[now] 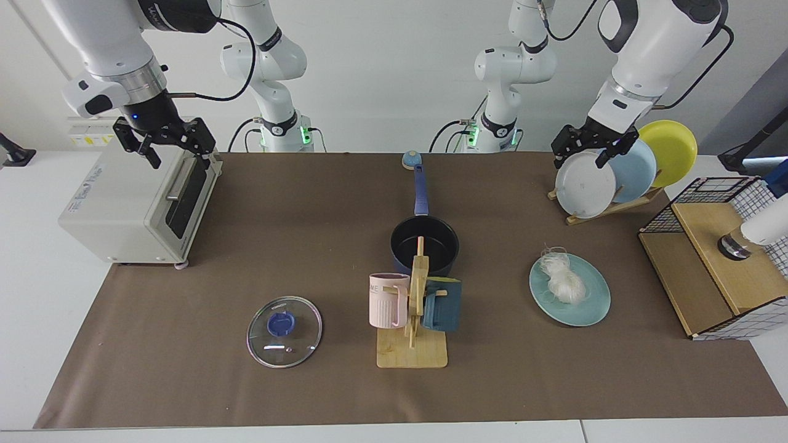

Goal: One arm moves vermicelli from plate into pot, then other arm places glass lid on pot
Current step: 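Grasp the white vermicelli on the blue plate with the left gripper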

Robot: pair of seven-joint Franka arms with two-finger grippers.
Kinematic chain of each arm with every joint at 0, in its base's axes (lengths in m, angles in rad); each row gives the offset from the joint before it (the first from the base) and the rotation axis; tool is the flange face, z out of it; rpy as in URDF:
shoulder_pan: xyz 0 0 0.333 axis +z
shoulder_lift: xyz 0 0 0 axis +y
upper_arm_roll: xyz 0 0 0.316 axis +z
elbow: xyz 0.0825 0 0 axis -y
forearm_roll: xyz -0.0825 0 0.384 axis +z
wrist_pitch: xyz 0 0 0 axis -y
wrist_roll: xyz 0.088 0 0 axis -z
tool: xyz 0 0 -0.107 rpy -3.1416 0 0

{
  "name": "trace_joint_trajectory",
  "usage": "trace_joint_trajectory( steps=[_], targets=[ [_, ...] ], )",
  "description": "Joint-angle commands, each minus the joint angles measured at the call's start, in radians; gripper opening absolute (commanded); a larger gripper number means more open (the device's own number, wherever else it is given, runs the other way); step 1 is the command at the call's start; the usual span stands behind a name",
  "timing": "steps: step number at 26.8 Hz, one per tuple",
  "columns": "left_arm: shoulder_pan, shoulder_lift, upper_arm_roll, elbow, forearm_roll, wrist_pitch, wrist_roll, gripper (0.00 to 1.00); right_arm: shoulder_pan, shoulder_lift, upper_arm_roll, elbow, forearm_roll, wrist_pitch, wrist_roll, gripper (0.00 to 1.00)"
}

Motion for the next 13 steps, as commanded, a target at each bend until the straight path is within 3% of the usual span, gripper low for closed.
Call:
trace_joint_trajectory(
  steps=[1, 13],
  targets=[
    [-0.002, -0.010, 0.002, -0.018, 0.014, 0.015, 0.006, 1.00, 0.003, 0.008, -0.005, 0.014, 0.018, -0.007, 0.020, 1.00],
    [-0.002, -0.010, 0.002, -0.018, 0.014, 0.016, 0.003, 1.00, 0.005, 0.010, -0.005, 0.014, 0.024, -0.005, 0.025, 1.00]
  ],
)
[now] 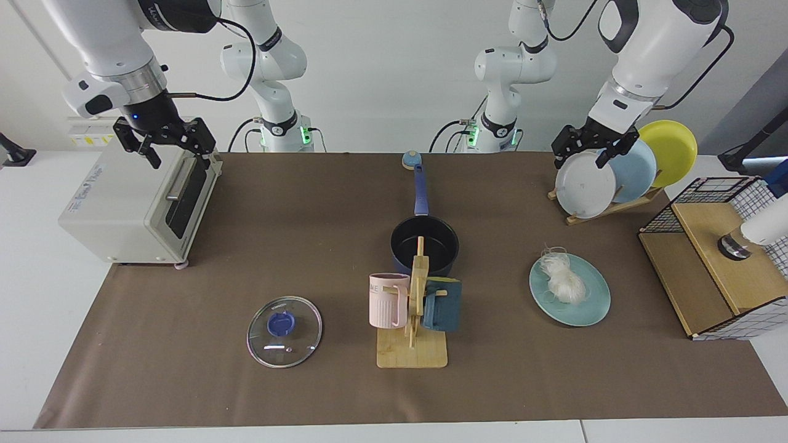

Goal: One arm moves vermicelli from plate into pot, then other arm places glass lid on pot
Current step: 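Grasp the white vermicelli on the blue plate with the left gripper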

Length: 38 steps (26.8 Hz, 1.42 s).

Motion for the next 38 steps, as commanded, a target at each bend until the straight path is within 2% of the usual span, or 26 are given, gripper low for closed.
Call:
trace_joint_trajectory(
  steps=[1, 9, 14, 22, 26, 31, 38],
  targets=[
    [-0.002, -0.010, 0.002, -0.020, 0.014, 0.018, 0.000, 1.00, 0.003, 0.010, -0.005, 0.016, 0.029, -0.004, 0.026, 1.00],
    [0.003, 0.008, 0.014, -0.020, 0.014, 0.071, -0.008, 1.00, 0.001, 0.024, -0.005, 0.023, 0.035, 0.001, 0.023, 1.00],
    [0.006, 0.066, 0.017, -0.007, 0.014, 0.157, -0.061, 1.00, 0.000, 0.060, -0.004, 0.030, 0.036, 0.044, 0.024, 1.00],
    [0.056, 0.264, 0.019, 0.104, 0.016, 0.265, -0.144, 1.00, 0.012, 0.171, 0.007, 0.114, 0.035, 0.072, 0.024, 1.00],
    [0.072, 0.299, 0.020, 0.100, 0.011, 0.326, -0.196, 1.00, 0.020, 0.208, 0.005, 0.122, 0.035, 0.121, 0.026, 1.00],
    [0.072, 0.384, 0.022, 0.095, 0.011, 0.403, -0.310, 1.00, 0.052, 0.254, 0.007, 0.126, 0.035, 0.179, 0.061, 1.00],
    [0.063, 0.485, 0.022, 0.073, 0.014, 0.505, -0.431, 1.00, 0.089, 0.346, 0.007, 0.204, 0.035, 0.217, 0.121, 1.00]
  ],
)
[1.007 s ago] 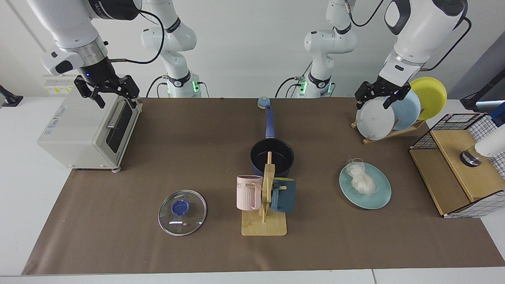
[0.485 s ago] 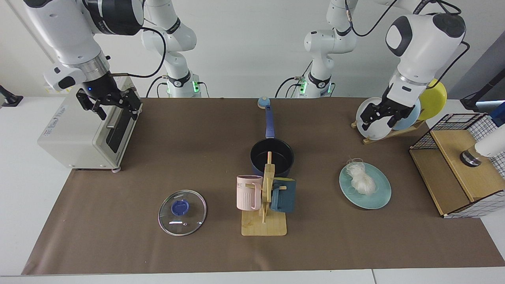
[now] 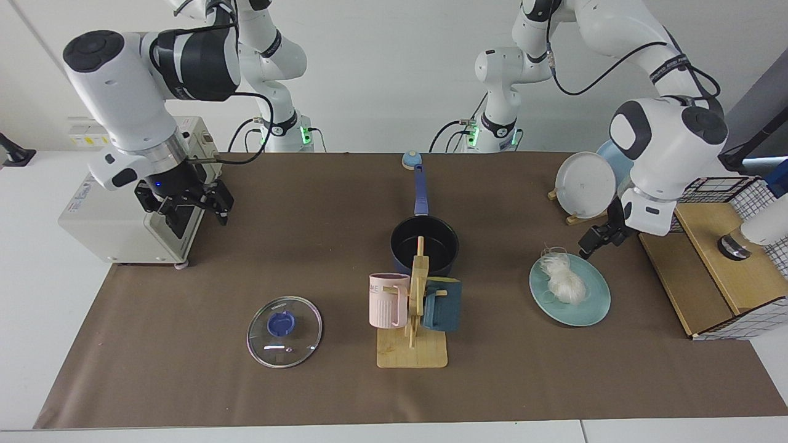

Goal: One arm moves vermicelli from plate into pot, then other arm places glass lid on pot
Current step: 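Grasp the white vermicelli on the blue plate with the left gripper, then carry the vermicelli over the pot while the right gripper grasps the lid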

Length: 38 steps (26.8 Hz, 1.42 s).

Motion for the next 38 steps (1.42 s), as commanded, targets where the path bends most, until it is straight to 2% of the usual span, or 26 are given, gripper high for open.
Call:
trace_joint_trajectory(
  steps=[1, 7, 15, 20, 21, 22, 23, 25, 26, 27, 31, 38],
  targets=[
    [-0.010, 0.085, -0.005, 0.003, 0.015, 0.082, -0.094, 1.00, 0.016, 0.088, 0.001, 0.100, 0.015, 0.014, 0.049, 1.00],
    [-0.010, 0.085, -0.011, -0.051, 0.013, 0.106, -0.016, 1.00, 0.004, 0.140, 0.048, 0.118, 0.012, 0.065, 0.063, 1.00],
    [-0.013, 0.085, -0.020, -0.125, 0.008, 0.169, -0.008, 1.00, 0.016, 0.265, 0.050, 0.215, 0.012, 0.123, 0.110, 1.00],
    [-0.012, 0.083, -0.020, -0.143, 0.008, 0.174, 0.030, 0.97, 0.027, 0.327, 0.058, 0.227, 0.012, 0.206, 0.125, 1.00],
    [-0.012, 0.083, -0.020, -0.143, 0.008, 0.175, 0.044, 0.93, 0.031, 0.343, 0.058, 0.229, 0.012, 0.221, 0.135, 1.00],
    [-0.012, 0.083, -0.020, -0.143, 0.008, 0.175, 0.048, 0.83, 0.031, 0.358, 0.058, 0.230, 0.012, 0.242, 0.142, 1.00],
    [-0.012, 0.083, -0.020, -0.143, 0.008, 0.175, 0.048, 0.67, 0.033, 0.370, 0.061, 0.235, 0.012, 0.261, 0.147, 1.00],
    [-0.012, 0.085, -0.020, -0.142, 0.010, 0.178, 0.053, 0.20, 0.036, 0.400, 0.064, 0.241, 0.012, 0.296, 0.156, 1.00],
    [-0.012, 0.086, -0.020, -0.135, 0.010, 0.180, 0.053, 0.03, 0.042, 0.413, 0.065, 0.247, 0.012, 0.309, 0.159, 1.00],
    [-0.010, 0.088, -0.020, -0.132, 0.012, 0.177, 0.055, 0.00, 0.048, 0.429, 0.064, 0.256, 0.012, 0.316, 0.162, 1.00],
    [-0.013, 0.094, -0.021, -0.090, 0.007, 0.149, 0.039, 0.00, 0.053, 0.476, 0.064, 0.285, 0.010, 0.355, 0.172, 1.00],
    [-0.013, 0.042, -0.046, -0.025, 0.005, -0.002, 0.013, 0.00, 0.050, 0.490, 0.070, 0.269, 0.001, 0.393, 0.156, 1.00]
  ],
)
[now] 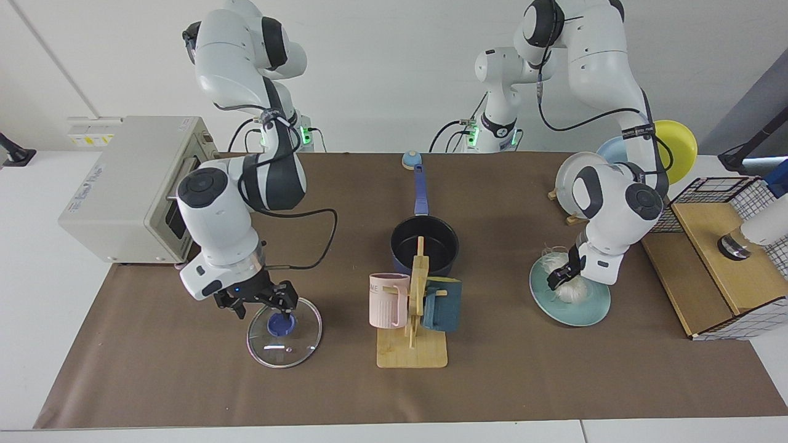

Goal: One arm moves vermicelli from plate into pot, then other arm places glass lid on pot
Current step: 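Carry the vermicelli over the pot while the right gripper grasps the lid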

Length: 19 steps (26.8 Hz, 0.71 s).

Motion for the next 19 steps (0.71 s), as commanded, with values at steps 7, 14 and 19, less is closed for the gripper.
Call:
trace_joint_trajectory(
  steps=[7, 14, 19],
  targets=[
    [-0.010, -0.196, -0.089, 0.029, -0.060, -0.230, -0.181, 0.00, -0.010, 0.016, 0.012, -0.060, -0.003, 0.098, -0.002, 1.00],
    [-0.011, -0.226, -0.283, -0.002, -0.080, -0.209, -0.357, 0.00, -0.017, 0.005, 0.012, -0.123, 0.000, 0.111, -0.054, 1.00],
    [-0.011, -0.226, -0.364, -0.054, -0.137, -0.120, -0.443, 0.00, -0.020, -0.007, 0.012, -0.121, 0.000, 0.048, -0.054, 1.00]
  ],
)
